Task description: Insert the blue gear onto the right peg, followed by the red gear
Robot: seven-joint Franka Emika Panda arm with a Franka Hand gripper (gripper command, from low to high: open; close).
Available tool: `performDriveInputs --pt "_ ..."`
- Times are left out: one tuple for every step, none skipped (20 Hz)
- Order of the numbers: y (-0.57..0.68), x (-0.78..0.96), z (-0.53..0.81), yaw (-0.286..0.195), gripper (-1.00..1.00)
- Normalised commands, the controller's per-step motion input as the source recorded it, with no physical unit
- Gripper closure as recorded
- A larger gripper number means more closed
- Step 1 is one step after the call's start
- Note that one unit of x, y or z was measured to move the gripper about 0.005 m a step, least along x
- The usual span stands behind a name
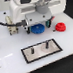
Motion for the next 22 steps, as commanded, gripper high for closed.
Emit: performDriveInputs --pt "-0.02 -0.23 -0.04 0.000 1.00" --pt "-0.04 -0.22 -0.04 0.000 1.00" --pt "-0.04 -0.19 -0.03 0.000 1.00" --pt "0.00 -0.28 -0.08 0.000 1.00" --pt "-0.01 -0.26 -0.07 0.000 1.00" --pt "-0.02 -0.25 -0.07 0.000 1.00" --pt "-0.04 -0.21 -0.04 0.000 1.00" --pt "-0.02 -0.22 -0.04 0.000 1.00" --pt "-0.03 -0.22 -0.05 0.000 1.00" --pt "-0.05 -0.23 -0.06 0.000 1.00" --pt "0.00 -0.11 -0.16 0.000 1.00" --pt "-0.03 -0.19 -0.32 0.000 1.00" --pt "-0.01 -0.18 -0.30 0.000 1.00" --pt "0.00 -0.10 -0.21 0.000 1.00" --pt "0.00 0.00 -0.03 0.000 1.00" --pt "0.00 -0.14 0.00 0.000 1.00" --pt "0.00 -0.02 0.11 0.000 1.00" --pt "0.01 0.00 0.19 0.000 1.00" --pt "0.02 0.09 0.32 0.000 1.00" --pt "0.02 0.26 0.47 0.000 1.00" --pt "0.01 0.29 0.47 0.000 1.00" --pt "-0.01 0.36 0.46 0.000 1.00"
